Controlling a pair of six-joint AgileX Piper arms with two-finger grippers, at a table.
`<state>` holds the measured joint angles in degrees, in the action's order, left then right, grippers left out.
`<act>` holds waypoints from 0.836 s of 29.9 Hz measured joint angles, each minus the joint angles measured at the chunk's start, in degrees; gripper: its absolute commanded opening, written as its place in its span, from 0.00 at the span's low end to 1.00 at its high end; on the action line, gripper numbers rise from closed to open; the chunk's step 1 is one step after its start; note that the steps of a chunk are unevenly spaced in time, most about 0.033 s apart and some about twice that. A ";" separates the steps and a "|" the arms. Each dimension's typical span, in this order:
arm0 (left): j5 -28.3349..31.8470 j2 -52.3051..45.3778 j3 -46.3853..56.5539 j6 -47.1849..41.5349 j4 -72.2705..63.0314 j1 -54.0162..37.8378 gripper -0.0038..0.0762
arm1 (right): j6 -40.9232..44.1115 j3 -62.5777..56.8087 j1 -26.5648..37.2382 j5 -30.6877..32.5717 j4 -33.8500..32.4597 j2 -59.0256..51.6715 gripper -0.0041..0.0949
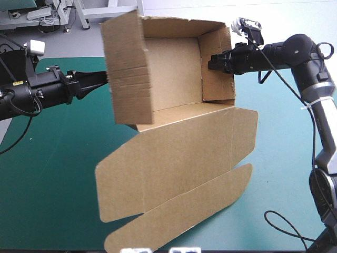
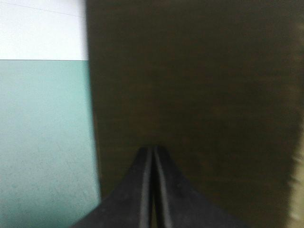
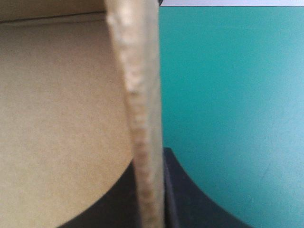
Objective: Fold the box
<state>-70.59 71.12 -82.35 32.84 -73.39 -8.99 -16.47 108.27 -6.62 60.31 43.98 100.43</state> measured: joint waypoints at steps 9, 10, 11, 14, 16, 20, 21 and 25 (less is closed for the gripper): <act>-0.48 0.17 0.00 -0.54 4.73 0.14 0.04 | 0.59 -0.09 -0.75 -0.90 -1.12 1.95 0.03; -0.48 0.17 0.00 -0.54 4.73 0.14 0.04 | 0.59 -0.09 -0.75 -0.95 -1.12 1.97 0.03; -0.48 0.17 0.00 -0.54 4.73 0.14 0.04 | 0.59 -0.09 -0.75 -0.95 -1.12 2.03 0.03; -0.48 0.17 0.00 -0.48 4.73 0.14 0.04 | 0.59 -0.09 -0.75 -0.95 -1.12 2.27 0.03; -0.48 0.17 0.00 -0.48 4.79 0.14 0.04 | 0.59 -0.09 -0.75 -1.06 -1.12 2.45 0.03; -0.48 0.17 0.00 -0.36 5.57 0.14 0.15 | 0.59 -0.09 -0.75 -1.19 -1.12 3.05 0.03; -0.48 0.17 0.00 -0.31 6.09 0.14 0.20 | 0.59 -0.09 -0.75 -1.26 -1.12 3.21 0.03; -0.48 0.35 0.00 -0.26 6.44 0.14 0.47 | 0.59 -0.09 -0.75 -1.38 -1.12 3.39 0.03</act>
<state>-71.06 71.47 -82.35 32.59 -66.95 -8.85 -15.88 108.17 -7.37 58.93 42.86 103.82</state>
